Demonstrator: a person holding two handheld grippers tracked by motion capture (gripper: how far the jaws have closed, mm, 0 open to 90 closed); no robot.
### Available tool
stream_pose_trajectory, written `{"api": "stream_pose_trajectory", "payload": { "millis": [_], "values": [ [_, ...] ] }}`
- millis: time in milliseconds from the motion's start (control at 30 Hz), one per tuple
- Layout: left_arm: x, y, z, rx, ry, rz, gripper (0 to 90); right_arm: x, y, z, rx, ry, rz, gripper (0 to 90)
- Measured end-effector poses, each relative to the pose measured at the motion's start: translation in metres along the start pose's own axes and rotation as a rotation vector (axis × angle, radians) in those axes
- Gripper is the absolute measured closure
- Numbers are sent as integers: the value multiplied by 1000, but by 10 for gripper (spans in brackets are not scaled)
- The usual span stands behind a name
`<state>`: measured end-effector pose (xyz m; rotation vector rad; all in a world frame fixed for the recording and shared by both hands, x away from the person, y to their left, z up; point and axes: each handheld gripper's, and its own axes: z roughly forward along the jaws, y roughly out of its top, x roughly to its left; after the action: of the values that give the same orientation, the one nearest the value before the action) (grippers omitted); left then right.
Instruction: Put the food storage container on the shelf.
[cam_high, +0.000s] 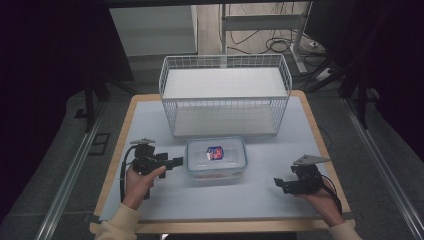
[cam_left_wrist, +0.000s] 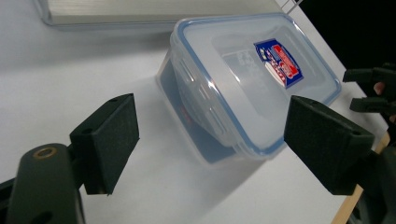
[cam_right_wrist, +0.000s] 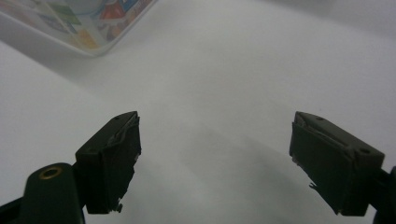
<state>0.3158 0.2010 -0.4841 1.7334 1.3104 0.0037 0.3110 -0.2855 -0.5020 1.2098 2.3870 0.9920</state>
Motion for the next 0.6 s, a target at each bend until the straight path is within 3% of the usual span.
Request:
{"api": "stream_pose_trajectory", "payload": {
  "millis": [133, 400, 533, 600],
  "values": [
    [5, 4, 10, 15, -58, -37, 159, 0, 1, 0, -1, -2, 3, 166],
    [12, 10, 32, 36, -110, -93, 145, 1, 0, 1, 3, -1, -9, 164],
    [14, 10, 42, 63, -159, -117, 150, 1, 0, 1, 2, -2, -5, 164],
    [15, 9, 44, 78, -159, -122, 158, 1, 0, 1, 3, -3, -9, 164]
  ]
}}
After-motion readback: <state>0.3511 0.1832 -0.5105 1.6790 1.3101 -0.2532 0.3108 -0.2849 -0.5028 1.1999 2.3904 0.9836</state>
